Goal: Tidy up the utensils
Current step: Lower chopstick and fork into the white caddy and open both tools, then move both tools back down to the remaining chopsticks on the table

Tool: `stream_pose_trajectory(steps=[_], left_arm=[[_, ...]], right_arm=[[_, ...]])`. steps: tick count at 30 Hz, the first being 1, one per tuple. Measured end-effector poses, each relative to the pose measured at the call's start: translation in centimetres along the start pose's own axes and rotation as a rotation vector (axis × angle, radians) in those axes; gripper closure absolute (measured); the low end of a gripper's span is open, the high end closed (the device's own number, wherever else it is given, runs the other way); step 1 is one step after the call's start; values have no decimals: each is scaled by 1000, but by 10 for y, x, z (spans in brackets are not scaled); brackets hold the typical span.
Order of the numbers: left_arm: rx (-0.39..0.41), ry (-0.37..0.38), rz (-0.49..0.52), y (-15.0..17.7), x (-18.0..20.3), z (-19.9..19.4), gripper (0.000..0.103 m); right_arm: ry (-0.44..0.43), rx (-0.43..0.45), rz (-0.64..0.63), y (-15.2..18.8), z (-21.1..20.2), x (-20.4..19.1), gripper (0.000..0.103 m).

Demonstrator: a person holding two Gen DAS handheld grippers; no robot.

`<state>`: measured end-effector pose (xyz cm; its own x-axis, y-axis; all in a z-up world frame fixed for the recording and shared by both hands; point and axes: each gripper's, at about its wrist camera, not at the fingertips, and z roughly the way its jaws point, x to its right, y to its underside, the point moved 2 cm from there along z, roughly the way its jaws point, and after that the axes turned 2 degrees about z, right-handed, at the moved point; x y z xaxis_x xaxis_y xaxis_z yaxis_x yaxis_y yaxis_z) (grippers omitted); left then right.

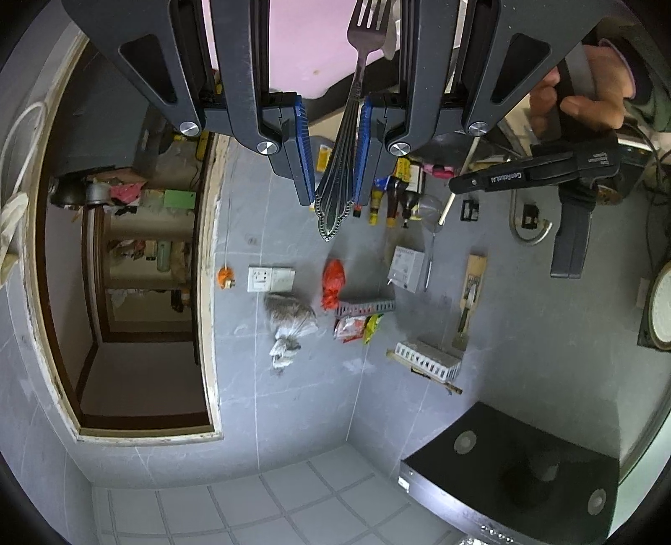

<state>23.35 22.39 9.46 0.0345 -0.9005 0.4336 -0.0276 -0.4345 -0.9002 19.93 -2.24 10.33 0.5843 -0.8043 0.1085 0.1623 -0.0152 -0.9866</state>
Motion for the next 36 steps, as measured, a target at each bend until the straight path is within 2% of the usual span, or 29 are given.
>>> stream_pose_trajectory(steps=[8, 10, 14, 15, 16, 17, 18, 19, 22, 24, 25, 26, 27, 31, 33, 36], left_arm=[[89, -59, 112, 23, 15, -11, 101], [86, -63, 135, 31, 18, -14, 101], [29, -54, 184, 45, 21, -21, 100], [13, -50, 190, 48, 21, -21, 97], [-12, -40, 195, 51, 22, -24, 94], [-27, -30, 194, 53, 23, -26, 86], [-36, -23, 192, 55, 23, -28, 74], [-51, -13, 188, 57, 24, -31, 70], [-90, 11, 174, 58, 30, -37, 69], [-112, 8, 181, 57, 37, -42, 59], [-126, 11, 186, 58, 43, -44, 54], [-133, 8, 190, 58, 49, -47, 43], [-137, 2, 192, 58, 53, -49, 37], [-167, 18, 212, 63, 77, -56, 25], [-180, 24, 230, 69, 92, -58, 15], [-179, 17, 246, 80, 111, -62, 7]], right_arm=[[-12, -63, 12, 24, 9, 1, 86], [-23, -80, 19, 30, 8, 2, 86], [-58, -125, 31, 42, 2, 3, 85], [-64, -129, 30, 43, 0, 3, 85], [-64, -129, 30, 43, -3, 3, 79], [-66, -128, 32, 44, -6, 3, 74], [-69, -127, 36, 43, -9, 4, 73], [-66, -127, 37, 41, -12, 6, 73], [-47, -127, 39, 37, -21, 12, 72], [-27, -127, 42, 33, -25, 17, 67], [-12, -126, 45, 32, -29, 21, 57], [2, -123, 50, 30, -34, 25, 49], [17, -120, 53, 28, -38, 29, 46], [81, -127, 56, 23, -57, 49, 32], [110, -131, 62, 21, -68, 60, 23], [161, -141, 60, 21, -86, 75, 13]])
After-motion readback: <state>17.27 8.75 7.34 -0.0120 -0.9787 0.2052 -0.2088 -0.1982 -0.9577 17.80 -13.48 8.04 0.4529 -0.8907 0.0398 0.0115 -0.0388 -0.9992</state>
